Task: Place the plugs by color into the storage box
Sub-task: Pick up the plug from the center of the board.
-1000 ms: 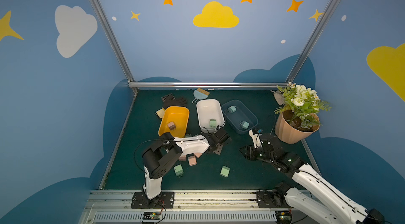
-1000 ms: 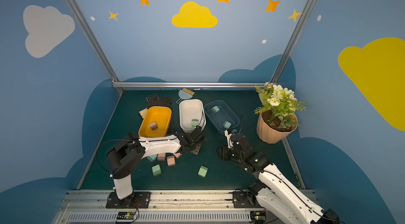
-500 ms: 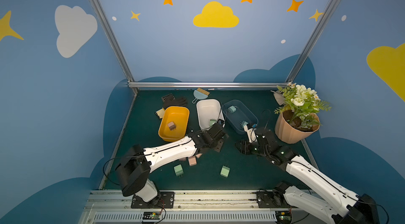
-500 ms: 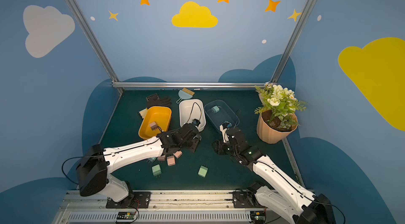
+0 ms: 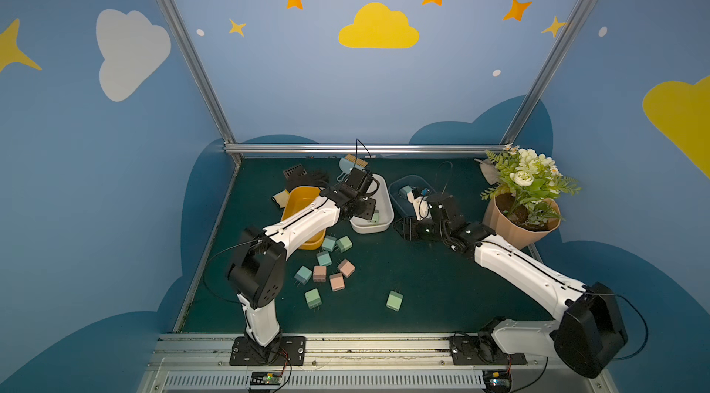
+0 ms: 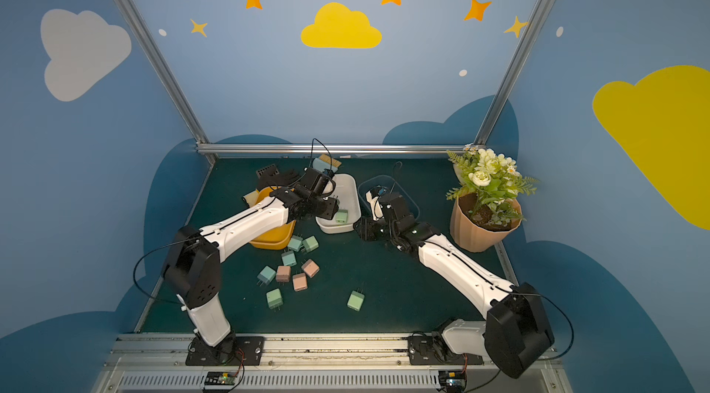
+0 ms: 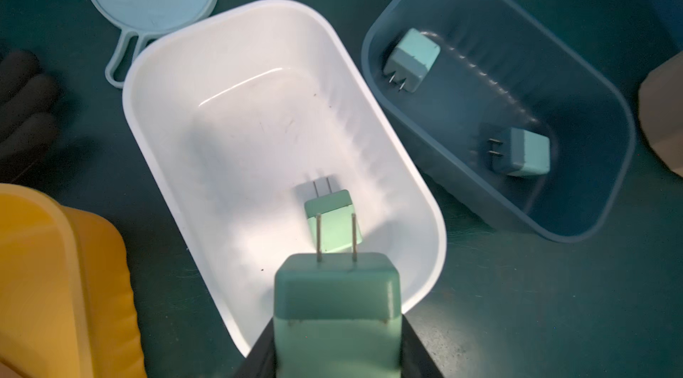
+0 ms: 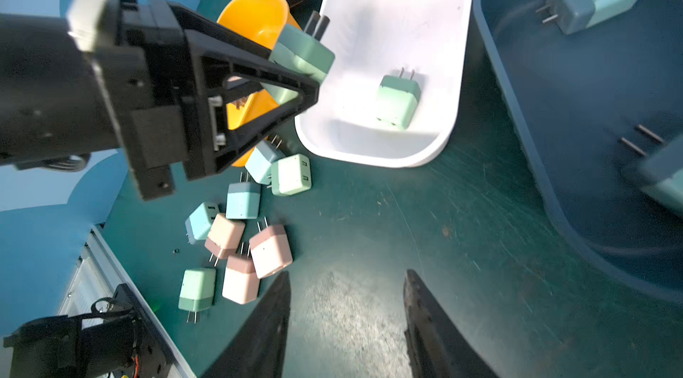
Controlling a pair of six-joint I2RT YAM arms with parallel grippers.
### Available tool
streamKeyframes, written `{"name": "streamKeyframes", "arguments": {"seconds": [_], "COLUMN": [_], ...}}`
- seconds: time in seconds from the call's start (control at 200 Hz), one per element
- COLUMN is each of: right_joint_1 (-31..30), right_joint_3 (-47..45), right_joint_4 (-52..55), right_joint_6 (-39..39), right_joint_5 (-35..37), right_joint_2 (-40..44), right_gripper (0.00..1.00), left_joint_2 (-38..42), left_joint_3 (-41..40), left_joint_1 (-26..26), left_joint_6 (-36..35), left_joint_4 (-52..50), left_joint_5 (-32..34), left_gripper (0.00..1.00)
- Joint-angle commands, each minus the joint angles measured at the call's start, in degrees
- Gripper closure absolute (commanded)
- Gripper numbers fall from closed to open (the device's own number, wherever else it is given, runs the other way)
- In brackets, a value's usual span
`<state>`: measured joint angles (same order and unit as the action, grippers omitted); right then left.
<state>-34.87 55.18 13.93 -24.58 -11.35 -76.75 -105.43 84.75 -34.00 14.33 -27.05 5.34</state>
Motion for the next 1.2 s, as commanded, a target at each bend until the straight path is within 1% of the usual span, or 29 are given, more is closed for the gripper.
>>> {"name": "streamKeyframes", "arguments": {"seconds": [0.0, 0.1, 0.27, 0.385, 0.425, 0.501, 0.541, 0.601, 0.661, 0.916, 1.066, 1.196], "right_joint_1": [0.8, 0.9, 1.0, 1.0, 1.0, 1.0, 1.0, 1.0, 1.0, 0.9, 0.1, -1.0], "right_joint_3": [3.9, 5.6, 7.6, 9.5, 10.1, 10.9, 11.1, 11.4, 11.5, 11.6, 11.5, 11.1], "right_joint_4": [0.1, 0.3, 0.4, 1.8, 2.2, 2.8, 3.2, 3.6, 3.9, 5.1, 5.5, 6.4], "right_joint_6": [1.1, 0.0, -0.7, -0.8, -0.8, -0.8, -0.8, -1.0, -1.0, -1.1, -1.8, -2.1], "right_joint_5": [-2.4, -3.3, -4.2, -4.3, -4.4, -4.5, -4.6, -4.7, -4.8, -4.6, -4.7, -4.1], "right_joint_2": [-3.3, -5.4, -8.5, -10.1, -10.5, -10.9, -11.0, -11.0, -10.8, -9.6, -8.3, -6.4], "right_gripper": [0.50, 0.49, 0.50, 0.50, 0.50, 0.50, 0.50, 0.50, 0.50, 0.50, 0.50, 0.51], "left_joint_2": [-2.9, -6.6, -14.1, -18.8, -20.0, -21.5, -21.9, -21.9, -21.9, -20.2, -16.8, -11.4], "left_joint_3": [4.2, 7.6, 14.7, 19.7, 21.4, 23.4, 24.0, 24.1, 24.2, 24.0, 22.7, 19.3], "left_joint_1": [0.9, 2.3, 4.9, 5.7, 5.8, 5.8, 5.8, 5.8, 5.8, 5.7, 5.3, 4.8], "left_joint_6": [-2.7, -3.5, -4.7, -5.4, -5.6, -5.8, -5.8, -5.7, -5.7, -5.8, -6.3, -8.7], "left_joint_4": [-3.9, -5.2, -7.2, -9.3, -9.9, -10.8, -10.9, -10.9, -10.8, -11.3, -11.4, -10.8], "left_joint_5": [-3.0, -2.8, -3.0, -2.6, -2.0, -1.1, -1.0, -0.7, -0.5, 0.0, -0.3, 0.9], "left_gripper": [0.77, 0.75, 0.75, 0.73, 0.69, 0.54, 0.49, 0.46, 0.44, 0.41, 0.41, 0.42]}}
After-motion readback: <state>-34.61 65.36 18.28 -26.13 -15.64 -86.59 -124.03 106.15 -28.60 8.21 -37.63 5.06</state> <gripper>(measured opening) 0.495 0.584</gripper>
